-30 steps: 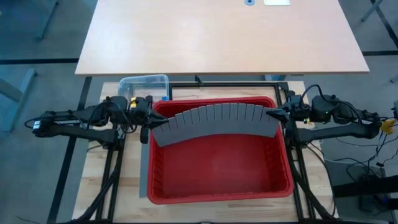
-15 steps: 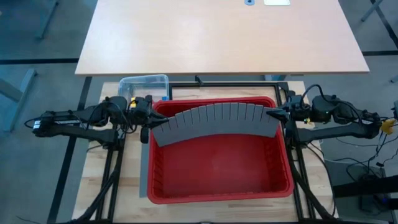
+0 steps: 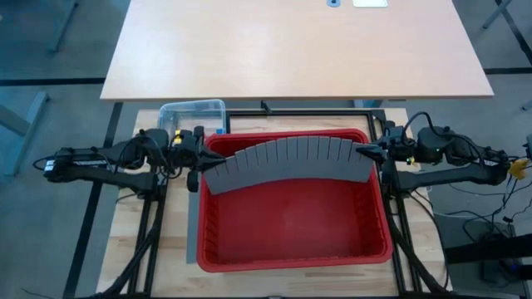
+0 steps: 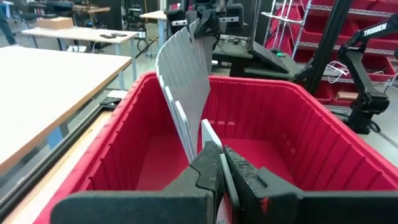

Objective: Sort blocks
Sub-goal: Insert the bin divider into the red bin

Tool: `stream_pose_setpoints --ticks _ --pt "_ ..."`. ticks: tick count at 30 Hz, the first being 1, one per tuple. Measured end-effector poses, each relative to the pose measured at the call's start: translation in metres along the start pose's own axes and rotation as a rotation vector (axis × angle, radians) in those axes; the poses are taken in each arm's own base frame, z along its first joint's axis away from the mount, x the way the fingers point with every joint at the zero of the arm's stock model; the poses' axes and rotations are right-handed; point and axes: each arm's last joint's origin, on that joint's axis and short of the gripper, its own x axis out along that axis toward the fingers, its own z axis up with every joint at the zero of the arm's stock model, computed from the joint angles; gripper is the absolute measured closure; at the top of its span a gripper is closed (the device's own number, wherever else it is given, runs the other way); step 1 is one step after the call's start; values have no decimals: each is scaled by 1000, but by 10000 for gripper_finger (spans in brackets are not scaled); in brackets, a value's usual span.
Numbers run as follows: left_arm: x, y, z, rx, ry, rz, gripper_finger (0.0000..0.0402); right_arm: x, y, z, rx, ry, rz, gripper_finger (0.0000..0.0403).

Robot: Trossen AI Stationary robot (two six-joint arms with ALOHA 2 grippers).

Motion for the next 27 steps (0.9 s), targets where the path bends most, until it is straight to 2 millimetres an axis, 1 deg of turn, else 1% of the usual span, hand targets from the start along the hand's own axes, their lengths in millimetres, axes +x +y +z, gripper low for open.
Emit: stream_pose_setpoints --ticks 10,21,27 --pt "7 1 0 20 -7 5 401 0 0 0 5 1 -1 403" --pt "1 -3 3 -3 -28 -21 401 0 0 0 6 1 0 403" --pt "1 -2 0 3 -7 -10 401 0 0 0 10 2 1 403"
